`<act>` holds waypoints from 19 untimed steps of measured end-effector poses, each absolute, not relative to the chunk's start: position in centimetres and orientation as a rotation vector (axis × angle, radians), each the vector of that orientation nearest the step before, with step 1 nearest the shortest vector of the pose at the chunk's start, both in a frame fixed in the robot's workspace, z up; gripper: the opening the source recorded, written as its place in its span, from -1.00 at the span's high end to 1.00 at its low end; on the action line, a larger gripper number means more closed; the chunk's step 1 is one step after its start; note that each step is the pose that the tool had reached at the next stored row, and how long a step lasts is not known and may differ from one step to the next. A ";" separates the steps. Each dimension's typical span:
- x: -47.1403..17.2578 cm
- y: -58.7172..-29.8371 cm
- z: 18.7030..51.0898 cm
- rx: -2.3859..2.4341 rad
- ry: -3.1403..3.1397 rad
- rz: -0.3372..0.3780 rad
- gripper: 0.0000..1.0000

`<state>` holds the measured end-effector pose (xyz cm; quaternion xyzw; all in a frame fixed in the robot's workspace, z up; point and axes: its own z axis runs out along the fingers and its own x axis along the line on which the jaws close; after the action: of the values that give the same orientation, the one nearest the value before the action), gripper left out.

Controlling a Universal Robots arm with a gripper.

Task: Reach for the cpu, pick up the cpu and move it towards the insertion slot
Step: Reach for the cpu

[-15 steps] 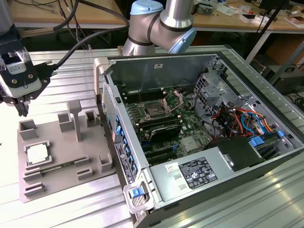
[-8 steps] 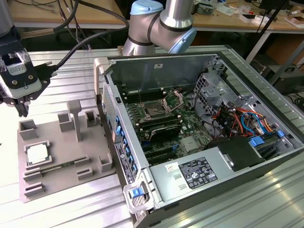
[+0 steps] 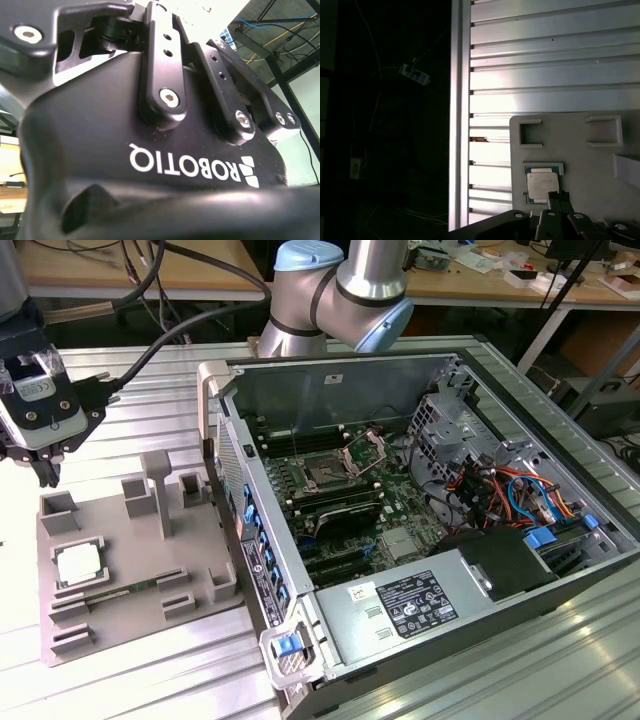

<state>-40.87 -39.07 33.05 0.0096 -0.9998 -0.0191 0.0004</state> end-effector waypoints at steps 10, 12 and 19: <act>-40.9 -39.1 32.8 0.030 -3.140 -0.060 0.79; -40.9 -39.1 32.7 0.030 -3.140 -0.060 0.79; -41.0 -39.1 32.5 0.030 -3.140 -0.060 0.79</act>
<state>-40.98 -39.08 32.49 0.0096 -0.9998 -0.0191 0.0004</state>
